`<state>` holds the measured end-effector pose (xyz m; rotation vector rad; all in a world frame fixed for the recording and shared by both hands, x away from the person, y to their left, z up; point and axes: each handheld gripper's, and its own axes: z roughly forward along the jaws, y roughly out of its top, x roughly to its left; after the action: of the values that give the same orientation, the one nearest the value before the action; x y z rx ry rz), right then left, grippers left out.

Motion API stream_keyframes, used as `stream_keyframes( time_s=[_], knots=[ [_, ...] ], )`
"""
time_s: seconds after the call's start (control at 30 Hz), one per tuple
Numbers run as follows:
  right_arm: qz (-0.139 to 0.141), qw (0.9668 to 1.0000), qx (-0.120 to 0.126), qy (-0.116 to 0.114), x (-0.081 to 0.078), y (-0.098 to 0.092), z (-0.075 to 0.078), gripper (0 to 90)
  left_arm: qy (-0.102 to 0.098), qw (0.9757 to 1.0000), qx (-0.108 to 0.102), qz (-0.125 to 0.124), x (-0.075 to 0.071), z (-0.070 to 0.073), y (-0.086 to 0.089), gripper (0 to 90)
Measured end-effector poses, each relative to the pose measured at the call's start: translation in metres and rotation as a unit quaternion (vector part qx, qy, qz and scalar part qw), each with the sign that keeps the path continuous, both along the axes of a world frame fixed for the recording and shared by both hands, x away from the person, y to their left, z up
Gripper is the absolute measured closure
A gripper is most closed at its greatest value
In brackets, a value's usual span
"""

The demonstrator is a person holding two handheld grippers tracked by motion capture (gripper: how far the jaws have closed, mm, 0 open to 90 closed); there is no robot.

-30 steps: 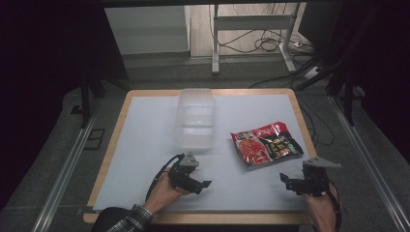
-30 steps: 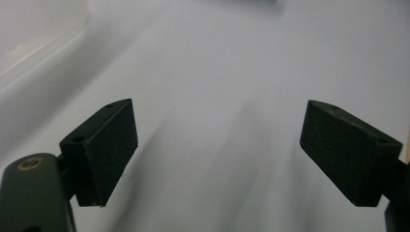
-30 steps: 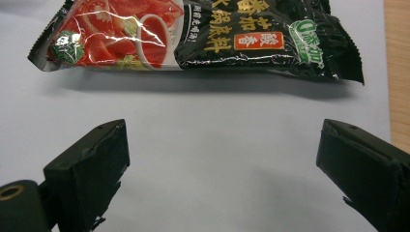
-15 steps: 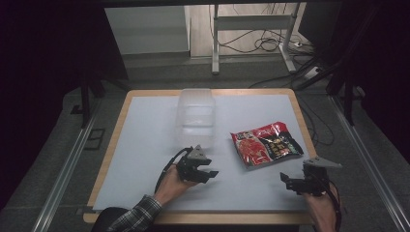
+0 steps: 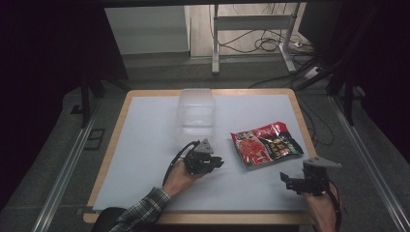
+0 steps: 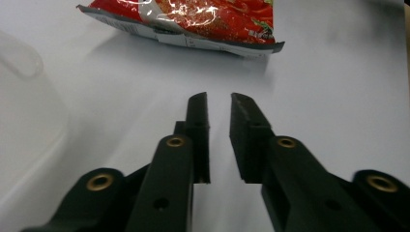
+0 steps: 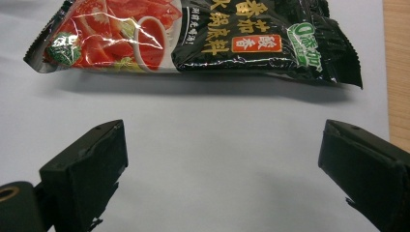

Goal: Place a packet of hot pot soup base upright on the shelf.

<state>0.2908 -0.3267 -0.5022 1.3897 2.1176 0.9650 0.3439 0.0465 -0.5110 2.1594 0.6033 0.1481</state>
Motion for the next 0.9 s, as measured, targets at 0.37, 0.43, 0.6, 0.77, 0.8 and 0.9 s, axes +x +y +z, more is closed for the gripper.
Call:
stream_keyframes(
  time_s=[0.37,0.43,0.6,0.77,0.8,0.9],
  knots=[
    [0.003,1.0000,0.001,0.002,0.001,-0.001,-0.001,3.6,-0.013,0.9999,-0.002,0.003,0.014,0.002,-0.015,89.7],
    [0.004,1.0000,0.001,0.002,0.001,-0.001,-0.001,3.6,-0.014,0.9999,0.001,0.000,0.016,0.002,-0.019,89.8],
    [0.006,1.0000,0.001,0.002,0.001,0.000,-0.001,3.6,-0.015,0.9999,-0.003,-0.002,0.021,0.002,-0.029,89.9],
    [0.008,1.0000,0.000,0.003,0.002,0.000,-0.002,3.6,-0.017,0.9998,-0.003,-0.002,0.026,0.004,-0.044,89.9],
    [0.008,1.0000,-0.001,0.003,0.002,0.000,-0.002,3.6,-0.018,0.9998,-0.002,-0.003,0.027,0.005,-0.046,89.9],
    [0.009,1.0000,-0.002,0.005,0.002,0.000,-0.002,3.6,-0.019,0.9998,-0.007,0.000,0.030,0.006,-0.053,89.8]
  ],
)
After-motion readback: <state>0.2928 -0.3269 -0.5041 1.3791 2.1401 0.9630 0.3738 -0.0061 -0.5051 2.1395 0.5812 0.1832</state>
